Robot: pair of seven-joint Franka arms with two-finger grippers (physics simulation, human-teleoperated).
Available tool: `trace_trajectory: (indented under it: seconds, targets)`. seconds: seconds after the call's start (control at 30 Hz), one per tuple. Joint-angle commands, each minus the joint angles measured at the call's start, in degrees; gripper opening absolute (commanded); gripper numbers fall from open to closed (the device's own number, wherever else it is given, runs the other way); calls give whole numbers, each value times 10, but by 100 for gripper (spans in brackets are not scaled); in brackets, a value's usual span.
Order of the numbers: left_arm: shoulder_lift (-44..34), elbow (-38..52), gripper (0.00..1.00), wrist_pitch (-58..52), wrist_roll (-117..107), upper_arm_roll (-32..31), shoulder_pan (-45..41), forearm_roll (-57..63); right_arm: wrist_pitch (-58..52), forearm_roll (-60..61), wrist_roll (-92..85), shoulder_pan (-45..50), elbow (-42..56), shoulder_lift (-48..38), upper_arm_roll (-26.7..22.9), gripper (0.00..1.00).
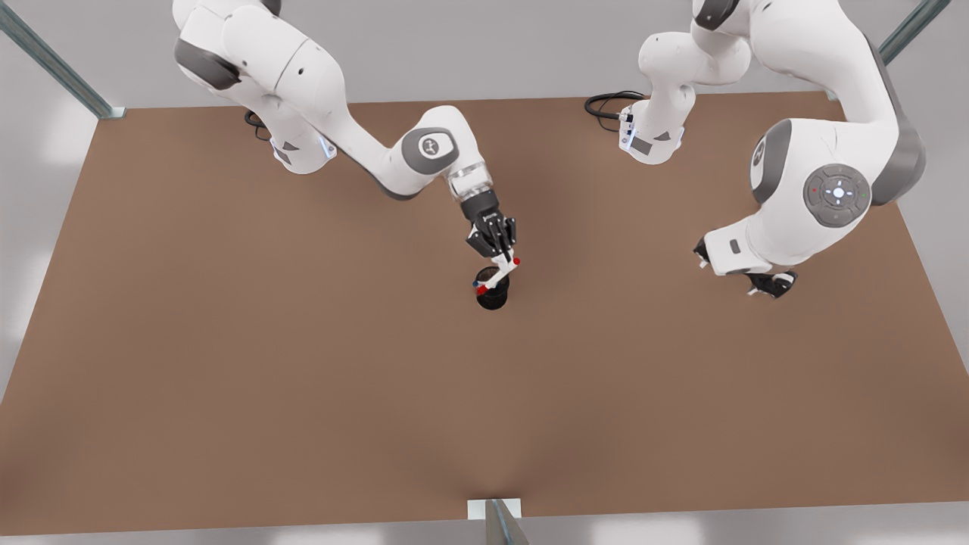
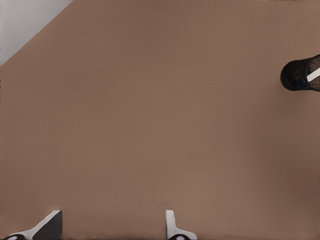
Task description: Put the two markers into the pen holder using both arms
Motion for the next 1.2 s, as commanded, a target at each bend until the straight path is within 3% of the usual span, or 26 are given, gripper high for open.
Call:
trace_trajectory:
  seconds: [0.0, 0.23, 0.57, 0.63, 0.9, 1.17]
  targets:
    - [1, 0, 100, -24, -361, 4, -4, 0, -40, -57, 807, 3, 3, 3, 1, 26]
    - [26, 3, 100, -10, -363, 4, -5, 0, -22, -48, 897, -2, -3, 10, 2, 26]
    - [34, 0, 100, -9, -378, 4, 12, -54, -57, -58, 920, -6, -88, -27, 1, 25]
    - [34, -1, 100, -9, -378, 4, 12, -55, -96, -82, 920, 4, -87, 1, 1, 25]
    - [34, -7, 100, -9, -377, 4, 12, -68, -80, -146, 911, -17, -91, -4, -4, 25]
    - [34, -16, 100, -9, -377, 5, 13, -78, -80, -144, 674, -17, -94, -4, -2, 25]
